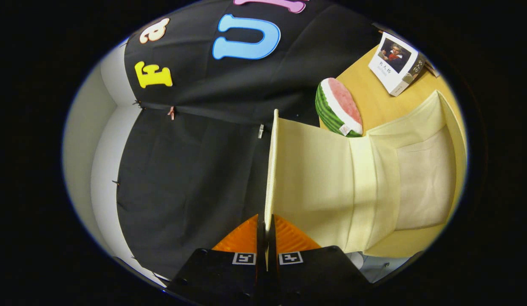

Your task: Open the storage box then place both shoes into the box .Put the left shoe in first, then the right shoe, with the right side of both shoes facing outward in a uniform manner.

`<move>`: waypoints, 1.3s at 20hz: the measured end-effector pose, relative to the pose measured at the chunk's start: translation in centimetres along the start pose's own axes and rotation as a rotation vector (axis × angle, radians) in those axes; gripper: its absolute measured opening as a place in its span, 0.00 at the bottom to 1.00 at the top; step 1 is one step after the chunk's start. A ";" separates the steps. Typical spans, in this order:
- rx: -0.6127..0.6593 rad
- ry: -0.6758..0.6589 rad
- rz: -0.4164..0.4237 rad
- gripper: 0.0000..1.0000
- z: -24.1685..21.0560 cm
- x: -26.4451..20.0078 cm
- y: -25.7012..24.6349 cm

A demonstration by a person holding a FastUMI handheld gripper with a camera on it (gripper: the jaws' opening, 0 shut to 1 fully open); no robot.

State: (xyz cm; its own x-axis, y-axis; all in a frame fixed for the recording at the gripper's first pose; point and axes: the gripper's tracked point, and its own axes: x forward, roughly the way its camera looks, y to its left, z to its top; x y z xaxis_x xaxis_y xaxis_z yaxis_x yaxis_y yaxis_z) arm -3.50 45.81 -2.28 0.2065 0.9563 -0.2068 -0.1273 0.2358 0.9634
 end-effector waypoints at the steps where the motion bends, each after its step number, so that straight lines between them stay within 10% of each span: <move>1: -0.020 0.009 -0.011 0.05 -0.5 0.8 0.0; 8: -0.059 0.098 -0.105 0.13 -3.3 4.2 -2.2; 11: -0.132 0.048 -0.136 0.97 -2.0 2.9 -2.8; 18: -0.293 -0.050 -0.225 0.98 1.4 -6.7 -4.3; 26: -0.512 -0.231 -0.588 0.98 5.2 -22.7 -13.0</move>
State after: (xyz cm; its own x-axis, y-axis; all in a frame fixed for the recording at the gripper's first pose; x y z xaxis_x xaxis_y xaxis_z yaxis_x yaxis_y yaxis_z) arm -1.53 20.11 -9.19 0.5657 0.6049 -0.5604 -0.3523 0.7918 0.4990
